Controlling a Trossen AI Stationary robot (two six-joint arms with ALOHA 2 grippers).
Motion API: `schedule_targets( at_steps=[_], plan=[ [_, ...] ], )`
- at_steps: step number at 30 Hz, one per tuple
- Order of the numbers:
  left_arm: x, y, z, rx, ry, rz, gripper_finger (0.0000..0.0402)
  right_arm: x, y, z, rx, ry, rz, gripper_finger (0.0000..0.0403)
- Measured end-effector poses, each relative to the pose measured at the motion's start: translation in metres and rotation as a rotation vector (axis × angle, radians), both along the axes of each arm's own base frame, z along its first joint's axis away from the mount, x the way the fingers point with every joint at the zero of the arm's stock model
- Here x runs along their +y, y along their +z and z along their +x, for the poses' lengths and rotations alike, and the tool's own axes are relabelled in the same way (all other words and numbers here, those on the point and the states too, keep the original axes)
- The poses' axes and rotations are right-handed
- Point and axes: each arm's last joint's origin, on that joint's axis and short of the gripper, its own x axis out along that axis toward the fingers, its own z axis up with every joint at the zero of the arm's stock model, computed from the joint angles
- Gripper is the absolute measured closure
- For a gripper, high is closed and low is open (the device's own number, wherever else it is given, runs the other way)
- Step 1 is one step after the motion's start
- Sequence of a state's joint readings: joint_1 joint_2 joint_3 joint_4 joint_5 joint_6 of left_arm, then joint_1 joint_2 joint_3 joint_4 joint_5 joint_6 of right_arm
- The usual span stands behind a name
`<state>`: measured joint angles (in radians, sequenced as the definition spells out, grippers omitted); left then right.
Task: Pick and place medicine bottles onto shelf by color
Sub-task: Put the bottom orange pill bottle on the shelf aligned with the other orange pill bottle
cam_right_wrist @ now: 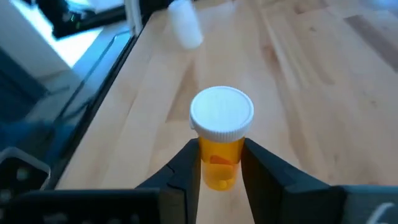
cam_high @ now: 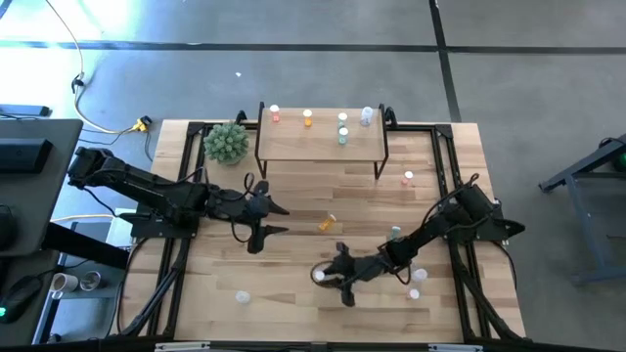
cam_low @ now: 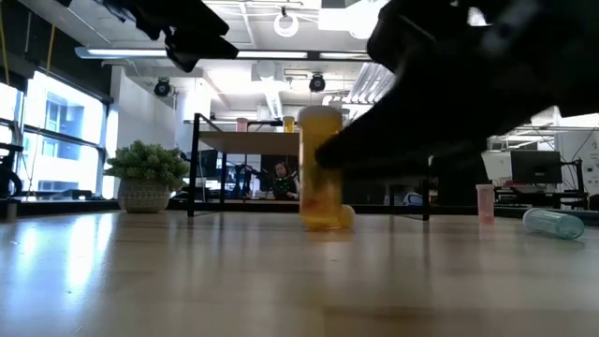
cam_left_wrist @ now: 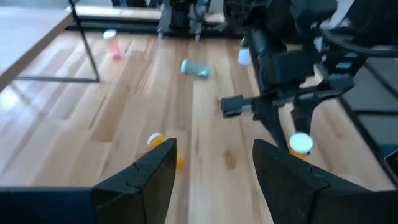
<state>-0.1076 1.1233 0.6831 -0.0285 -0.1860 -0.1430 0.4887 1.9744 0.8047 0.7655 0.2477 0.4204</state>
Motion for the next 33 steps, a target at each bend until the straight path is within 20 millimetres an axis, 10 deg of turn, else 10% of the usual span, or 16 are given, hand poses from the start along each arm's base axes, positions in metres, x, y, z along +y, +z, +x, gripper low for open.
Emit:
schedule_targets(
  at_steps=[17, 33],
  plan=[
    [0.017, 0.053, 0.006, 0.133, -0.099, -0.008, 0.0202, -0.068, 0.033, 0.028, -0.018, -0.105, 0.110, 0.0313],
    [0.024, 0.017, 0.029, 0.362, -0.152, -0.080, 0.0202, -0.084, 0.089, 0.077, 0.172, -0.088, -0.055, 0.0313]
  ],
)
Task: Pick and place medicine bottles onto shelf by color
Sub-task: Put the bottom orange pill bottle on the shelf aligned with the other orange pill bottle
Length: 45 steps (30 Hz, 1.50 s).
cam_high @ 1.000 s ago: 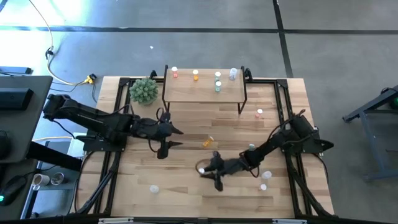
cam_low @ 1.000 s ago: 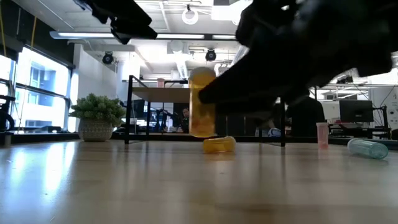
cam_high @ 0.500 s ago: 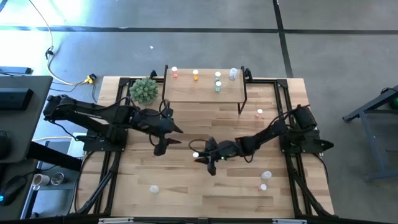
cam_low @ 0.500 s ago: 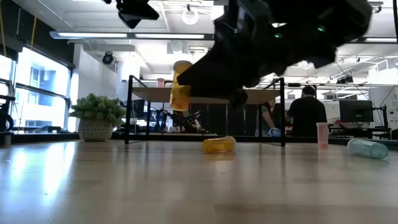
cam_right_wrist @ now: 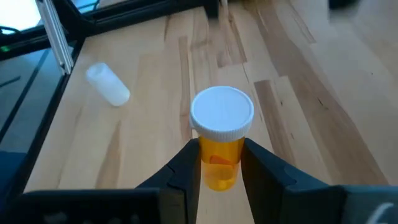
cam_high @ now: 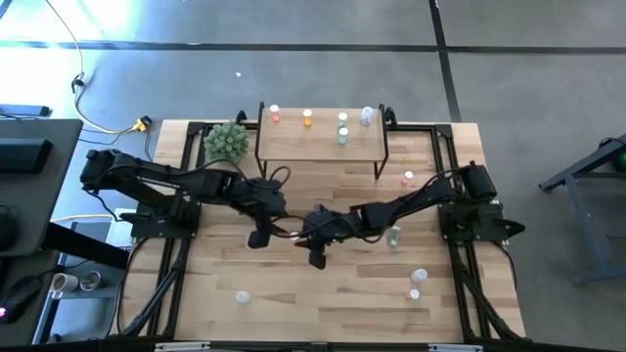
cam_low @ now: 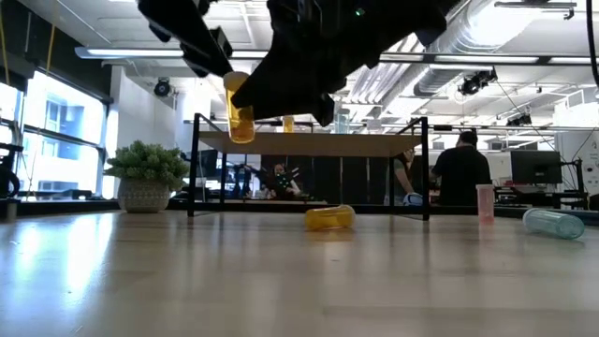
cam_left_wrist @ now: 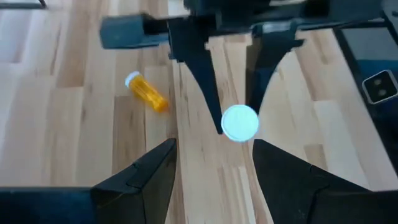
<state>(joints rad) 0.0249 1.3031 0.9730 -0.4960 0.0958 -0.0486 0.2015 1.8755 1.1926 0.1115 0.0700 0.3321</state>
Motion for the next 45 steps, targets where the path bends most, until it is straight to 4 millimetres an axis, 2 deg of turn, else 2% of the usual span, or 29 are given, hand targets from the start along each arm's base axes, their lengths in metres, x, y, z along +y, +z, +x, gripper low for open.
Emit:
schedule_targets(
  at_steps=[13, 27, 38, 45],
  plan=[
    [-0.002, -0.022, 0.014, 0.074, -0.043, -0.051, 0.0202, -0.006, 0.000, 0.000, 0.057, -0.052, 0.047, 0.0313],
    [-0.008, -0.020, 0.026, -0.023, -0.027, -0.032, 0.0202, -0.007, 0.000, 0.001, 0.049, -0.058, 0.050, 0.0313],
    [-0.008, -0.020, 0.026, -0.020, -0.025, -0.035, 0.0202, -0.007, 0.001, 0.002, 0.036, -0.057, 0.053, 0.0313],
    [-0.008, -0.035, 0.034, 0.032, -0.029, -0.044, 0.0202, -0.007, 0.002, 0.002, 0.025, -0.054, 0.052, 0.0313]
  ],
)
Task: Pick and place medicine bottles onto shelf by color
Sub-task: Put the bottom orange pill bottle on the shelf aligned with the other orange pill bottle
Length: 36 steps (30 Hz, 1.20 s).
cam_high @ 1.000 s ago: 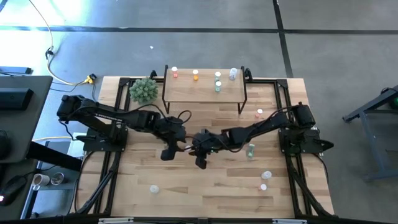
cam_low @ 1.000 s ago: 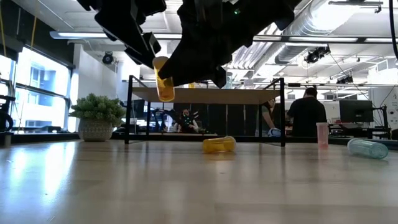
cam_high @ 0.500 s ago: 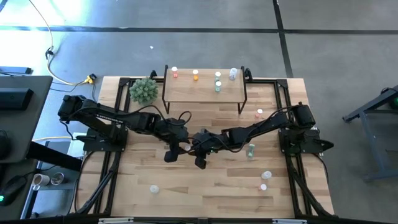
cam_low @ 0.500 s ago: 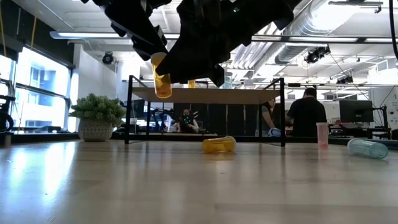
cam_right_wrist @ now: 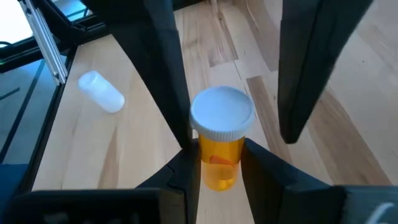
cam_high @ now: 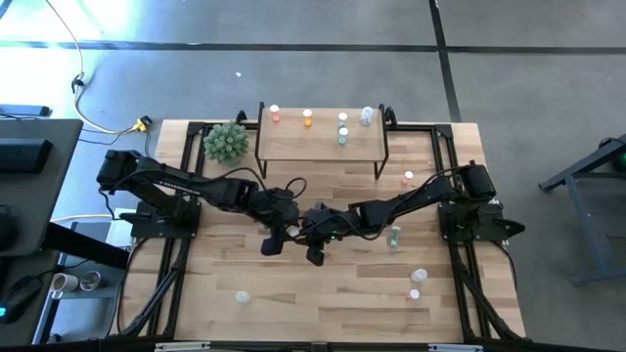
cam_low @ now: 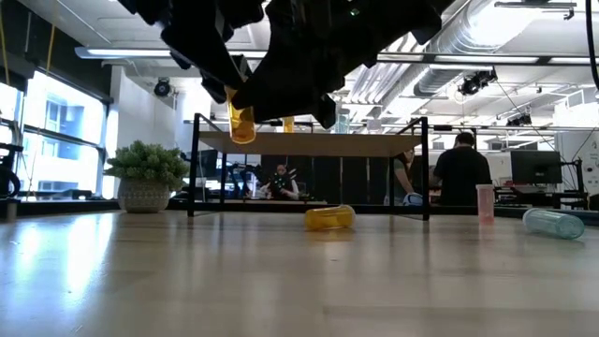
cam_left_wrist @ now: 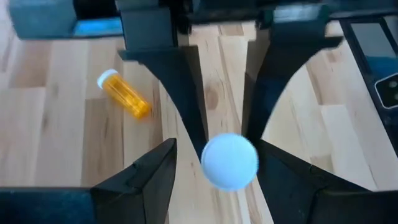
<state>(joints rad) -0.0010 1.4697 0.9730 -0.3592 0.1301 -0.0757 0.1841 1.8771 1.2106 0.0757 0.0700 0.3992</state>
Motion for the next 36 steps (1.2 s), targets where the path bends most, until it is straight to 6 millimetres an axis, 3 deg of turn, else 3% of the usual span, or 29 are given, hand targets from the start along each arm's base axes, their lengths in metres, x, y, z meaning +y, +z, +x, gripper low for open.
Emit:
schedule_targets(
  at_steps=[24, 36],
  plan=[
    [-0.0006, -0.0038, 0.0028, 0.004, -0.011, -0.012, 0.0204, 0.0000, -0.0013, -0.0007, 0.013, -0.001, 0.001, 0.0313],
    [-0.0009, -0.0036, 0.0029, -0.001, -0.028, -0.003, 0.0278, -0.0005, -0.0014, -0.0007, 0.014, -0.004, 0.000, 0.0313]
  ],
)
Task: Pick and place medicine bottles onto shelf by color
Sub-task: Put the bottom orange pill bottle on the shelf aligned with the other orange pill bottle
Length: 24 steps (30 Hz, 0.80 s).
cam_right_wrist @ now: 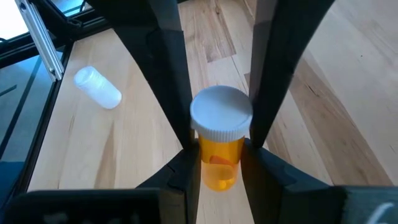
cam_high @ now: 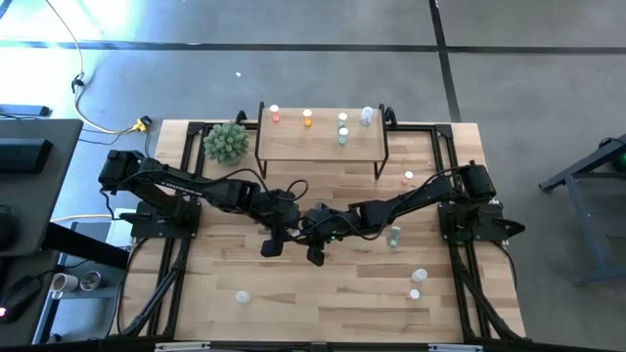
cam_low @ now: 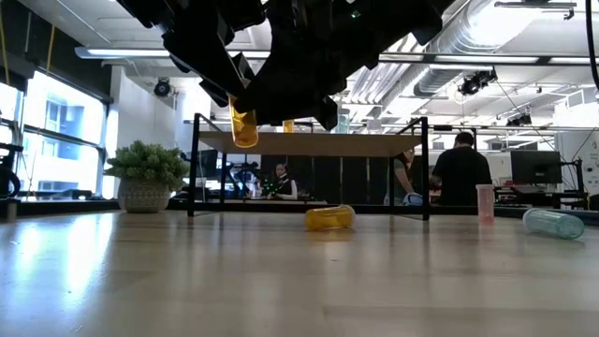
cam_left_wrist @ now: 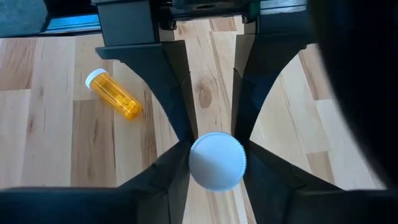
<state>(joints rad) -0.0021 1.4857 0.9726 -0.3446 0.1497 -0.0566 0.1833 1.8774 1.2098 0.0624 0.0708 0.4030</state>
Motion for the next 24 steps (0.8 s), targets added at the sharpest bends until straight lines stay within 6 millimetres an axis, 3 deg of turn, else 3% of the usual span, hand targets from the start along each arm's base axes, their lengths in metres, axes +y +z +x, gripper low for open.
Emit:
schedule_targets(
  at_steps=[14, 24],
  plan=[
    [-0.0004, 0.0000, 0.0000, 0.000, 0.000, 0.003, 0.0285, 0.0002, 0.0000, 0.0000, -0.002, 0.014, -0.020, 0.0311],
    [0.0000, -0.0002, -0.0002, 0.003, 0.009, 0.014, 0.0286, -0.0017, -0.0004, -0.0023, 0.027, 0.005, -0.021, 0.0243]
  ],
)
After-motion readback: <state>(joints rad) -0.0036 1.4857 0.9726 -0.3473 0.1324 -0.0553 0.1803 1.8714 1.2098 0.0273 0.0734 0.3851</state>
